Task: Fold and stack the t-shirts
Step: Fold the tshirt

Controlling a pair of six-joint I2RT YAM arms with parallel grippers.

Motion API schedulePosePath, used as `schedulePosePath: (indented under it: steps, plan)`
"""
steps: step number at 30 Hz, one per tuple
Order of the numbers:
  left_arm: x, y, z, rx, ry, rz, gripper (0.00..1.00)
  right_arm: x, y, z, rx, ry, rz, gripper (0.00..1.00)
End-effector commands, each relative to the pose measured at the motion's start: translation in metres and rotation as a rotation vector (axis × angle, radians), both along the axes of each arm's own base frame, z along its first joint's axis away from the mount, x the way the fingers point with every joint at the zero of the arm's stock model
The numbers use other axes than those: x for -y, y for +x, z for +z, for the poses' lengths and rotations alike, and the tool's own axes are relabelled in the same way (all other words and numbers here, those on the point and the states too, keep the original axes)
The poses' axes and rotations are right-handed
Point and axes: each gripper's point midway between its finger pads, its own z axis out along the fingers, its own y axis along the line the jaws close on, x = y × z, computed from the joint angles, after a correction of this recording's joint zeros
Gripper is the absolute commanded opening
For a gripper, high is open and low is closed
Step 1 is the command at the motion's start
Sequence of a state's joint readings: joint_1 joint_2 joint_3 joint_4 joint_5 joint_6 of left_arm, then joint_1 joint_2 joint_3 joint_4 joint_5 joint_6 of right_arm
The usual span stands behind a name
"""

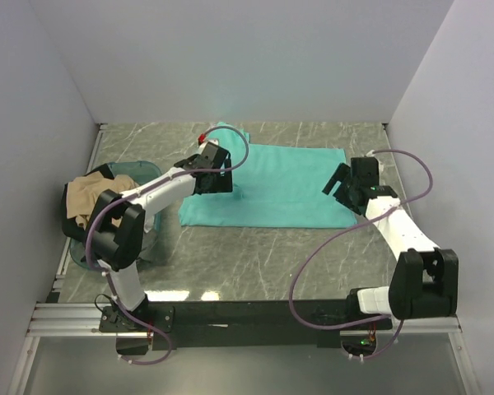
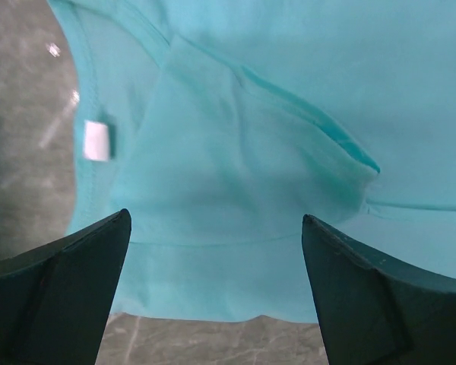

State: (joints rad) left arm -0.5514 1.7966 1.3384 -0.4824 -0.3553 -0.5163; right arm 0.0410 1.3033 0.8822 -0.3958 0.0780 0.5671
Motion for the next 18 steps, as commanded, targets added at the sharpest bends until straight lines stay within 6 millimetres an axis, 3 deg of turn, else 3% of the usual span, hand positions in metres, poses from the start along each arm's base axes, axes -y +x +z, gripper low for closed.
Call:
schedulePosePath:
  steps: [1,8,12,18]
  plan:
    - [0.017,-0.008,-0.007,-0.011,-0.121,0.004,0.99,-0.016,0.009,-0.010,-0.007,-0.001,0.122,0.91]
    - [0.014,-0.021,-0.055,-0.129,-0.098,0.052,0.99,-0.026,0.020,-0.052,-0.146,-0.055,0.142,0.91]
    - [0.007,-0.036,-0.065,-0.157,-0.101,0.068,0.99,-0.023,0.005,-0.072,-0.222,-0.060,0.116,0.91]
    - [-0.014,-0.076,-0.089,-0.238,-0.092,0.125,1.00,-0.021,-0.026,-0.092,-0.283,-0.046,0.107,0.91]
